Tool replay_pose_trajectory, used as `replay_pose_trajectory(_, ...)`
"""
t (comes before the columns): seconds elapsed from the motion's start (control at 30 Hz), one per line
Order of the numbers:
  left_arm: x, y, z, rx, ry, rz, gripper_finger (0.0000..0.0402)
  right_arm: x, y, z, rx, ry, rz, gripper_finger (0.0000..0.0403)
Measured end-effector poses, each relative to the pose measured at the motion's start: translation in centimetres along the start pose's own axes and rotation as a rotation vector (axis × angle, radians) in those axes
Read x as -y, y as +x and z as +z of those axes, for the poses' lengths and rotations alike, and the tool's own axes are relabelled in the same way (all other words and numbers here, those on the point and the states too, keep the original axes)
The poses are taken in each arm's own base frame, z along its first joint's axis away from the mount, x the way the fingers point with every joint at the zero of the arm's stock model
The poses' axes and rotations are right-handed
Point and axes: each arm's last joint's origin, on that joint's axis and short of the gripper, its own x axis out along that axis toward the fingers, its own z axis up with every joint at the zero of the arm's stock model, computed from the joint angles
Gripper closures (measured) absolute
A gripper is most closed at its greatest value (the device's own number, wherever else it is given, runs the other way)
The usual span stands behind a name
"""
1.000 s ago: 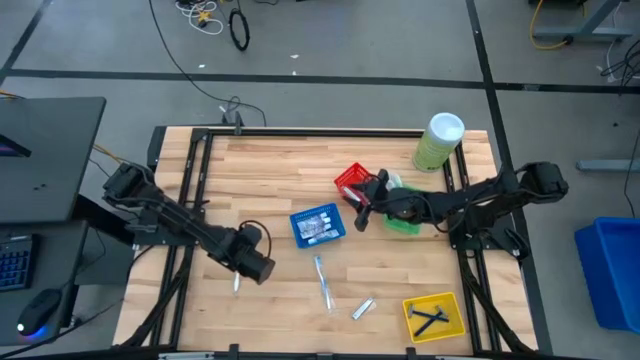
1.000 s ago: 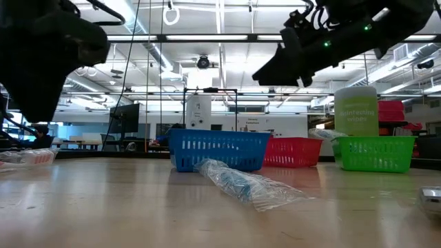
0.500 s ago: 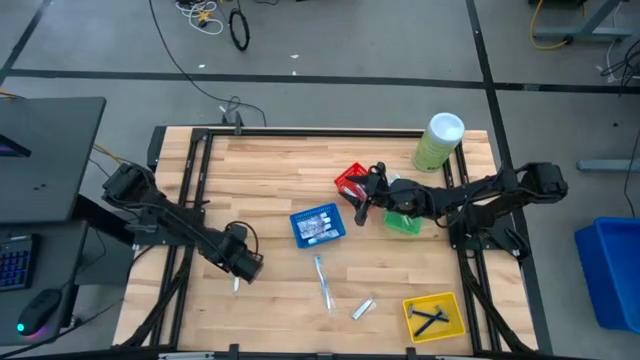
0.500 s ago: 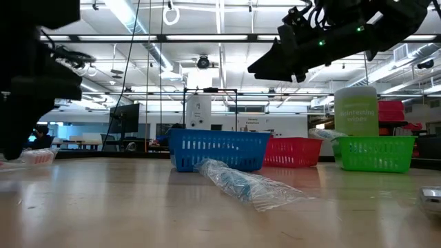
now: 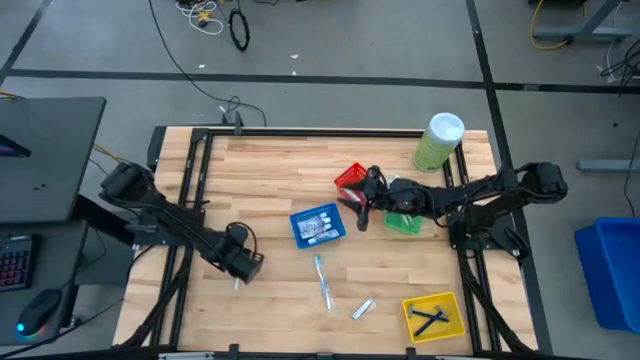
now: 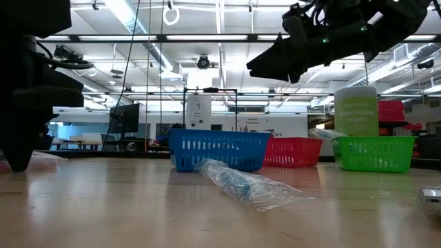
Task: Pick & Place Travel size toiletries
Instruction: Put the orange toothbrush into the green bin
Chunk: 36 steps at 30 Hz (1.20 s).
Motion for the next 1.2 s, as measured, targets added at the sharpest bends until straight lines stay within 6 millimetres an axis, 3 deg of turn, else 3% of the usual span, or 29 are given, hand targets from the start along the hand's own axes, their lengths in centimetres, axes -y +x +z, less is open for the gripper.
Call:
replay_pose_trajectory(0.23, 2.0, -1.6, 0.4, 0.132, 0.092, -0.094, 0.0386, -0.5, 0.0, 0.0, -0.012, 0.072, 0.172, 0.0207)
replay_pose_trajectory(0.47, 5.1, -5.8, 0.8, 0.337, 0.166, -0.237, 0.0364, -0.9, -0.1, -0.5, -0.07, 0.165, 0.214, 0.0215)
replay_pose_trajectory(0.73, 8.5, -11.4, 1.9, 0.669, 0.286, -0.387, 0.0386, -3.3, 0.1, -1.2, -0.052, 0.154, 0.298, 0.0215)
replay_pose_trajectory(0.93, 10.6, -12.7, 3.2, 0.847, 0.333, -0.466, 0.0364, -5.3, 0.4, -1.0, 0.075, 0.16, 0.372, 0.0207)
replay_pose_trajectory(1.2, 12.4, -13.6, 6.3, 0.973, 0.314, -0.547, 0.0381, -6.4, 1.0, -1.6, 0.152, 0.186, 0.392, 0.0185)
